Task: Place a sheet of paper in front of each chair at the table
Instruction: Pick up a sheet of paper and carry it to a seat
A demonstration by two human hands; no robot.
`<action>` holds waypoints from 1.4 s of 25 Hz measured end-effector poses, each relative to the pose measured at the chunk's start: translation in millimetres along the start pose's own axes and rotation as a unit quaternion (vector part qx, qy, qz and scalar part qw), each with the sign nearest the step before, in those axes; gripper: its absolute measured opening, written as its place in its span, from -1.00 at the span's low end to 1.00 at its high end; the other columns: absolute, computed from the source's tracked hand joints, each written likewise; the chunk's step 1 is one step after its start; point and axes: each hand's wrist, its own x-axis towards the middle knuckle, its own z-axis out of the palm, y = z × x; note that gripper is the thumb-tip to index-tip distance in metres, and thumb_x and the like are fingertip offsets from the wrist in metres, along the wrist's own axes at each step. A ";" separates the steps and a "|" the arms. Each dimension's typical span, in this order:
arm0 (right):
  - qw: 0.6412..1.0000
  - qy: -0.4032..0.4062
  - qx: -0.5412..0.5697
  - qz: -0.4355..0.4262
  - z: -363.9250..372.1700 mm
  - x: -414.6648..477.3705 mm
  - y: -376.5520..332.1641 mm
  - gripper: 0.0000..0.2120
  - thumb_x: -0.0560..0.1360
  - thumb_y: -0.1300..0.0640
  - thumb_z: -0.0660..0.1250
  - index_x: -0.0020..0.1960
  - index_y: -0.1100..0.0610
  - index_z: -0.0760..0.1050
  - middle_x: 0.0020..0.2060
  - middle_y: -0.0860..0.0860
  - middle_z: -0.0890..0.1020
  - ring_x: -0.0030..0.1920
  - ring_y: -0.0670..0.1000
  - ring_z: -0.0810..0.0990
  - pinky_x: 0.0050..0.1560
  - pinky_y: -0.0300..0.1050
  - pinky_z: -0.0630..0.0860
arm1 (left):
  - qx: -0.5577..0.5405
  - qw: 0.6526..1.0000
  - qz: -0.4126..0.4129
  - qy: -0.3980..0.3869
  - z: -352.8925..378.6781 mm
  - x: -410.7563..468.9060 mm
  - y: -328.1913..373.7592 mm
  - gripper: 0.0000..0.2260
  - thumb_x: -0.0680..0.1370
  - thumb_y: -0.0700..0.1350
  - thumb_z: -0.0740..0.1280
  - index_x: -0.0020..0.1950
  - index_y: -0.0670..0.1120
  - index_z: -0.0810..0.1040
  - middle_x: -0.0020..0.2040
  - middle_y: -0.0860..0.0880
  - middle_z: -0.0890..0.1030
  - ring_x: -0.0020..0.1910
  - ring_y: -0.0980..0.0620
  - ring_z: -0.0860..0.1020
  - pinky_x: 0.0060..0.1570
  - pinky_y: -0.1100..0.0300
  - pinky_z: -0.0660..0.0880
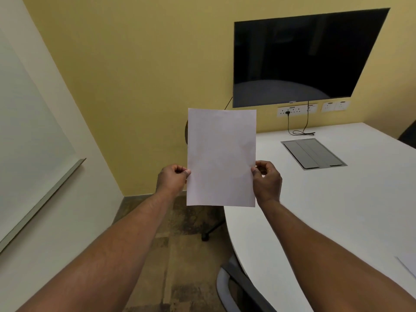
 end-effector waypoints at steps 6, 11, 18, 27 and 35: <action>0.994 0.100 -0.028 0.014 82.7 32.2 -2.6 -0.89 0.52 0.18 0.40 0.03 0.03 0.59 -0.16 -0.07 0.65 -0.09 0.01 0.63 0.08 0.02 0.59 | 0.010 0.995 0.048 -0.089 -1.5 133.9 -8.7 -0.87 0.57 -0.08 0.43 -0.18 -0.04 0.60 -0.14 -0.03 0.69 -0.10 -0.06 0.67 -0.02 0.04 0.59; 0.985 0.163 -0.046 0.033 134.7 64.3 -11.6 -0.88 0.50 0.17 0.41 -0.02 -0.03 0.57 -0.23 -0.15 0.63 -0.12 0.01 0.63 0.12 0.10 0.58 | -0.002 0.985 0.088 -0.148 7.6 225.4 2.5 -0.88 0.57 -0.08 0.42 -0.17 -0.04 0.61 -0.13 -0.02 0.68 -0.07 -0.05 0.66 -0.01 0.04 0.59; 0.972 0.221 -0.066 0.034 187.7 128.7 2.1 -0.86 0.50 0.17 0.41 -0.03 -0.06 0.55 -0.25 -0.23 0.60 -0.12 -0.01 0.62 0.15 0.16 0.55 | -0.028 0.973 0.096 -0.206 60.6 337.1 12.9 -0.86 0.57 -0.09 0.43 -0.19 -0.04 0.60 -0.13 -0.02 0.68 -0.11 -0.04 0.67 -0.18 0.06 0.63; 0.951 0.294 -0.044 0.080 250.3 284.5 85.1 -0.87 0.51 0.17 0.42 -0.03 -0.04 0.56 -0.24 -0.18 0.61 -0.09 0.03 0.63 0.12 0.07 0.57 | 0.025 0.949 0.148 -0.276 193.2 512.2 50.2 -0.87 0.56 -0.11 0.44 -0.18 -0.09 0.62 -0.14 -0.03 0.68 -0.15 -0.02 0.65 0.02 0.09 0.59; 0.935 0.312 -0.050 0.163 295.4 381.5 157.4 -0.87 0.52 0.19 0.42 0.06 0.06 0.60 -0.22 -0.12 0.63 -0.08 0.03 0.64 0.09 -0.04 0.58 | 0.089 0.926 0.136 -0.341 313.6 629.1 53.9 -0.86 0.54 -0.10 0.44 -0.21 -0.06 0.61 -0.18 -0.01 0.66 -0.10 -0.06 0.62 0.08 0.03 0.58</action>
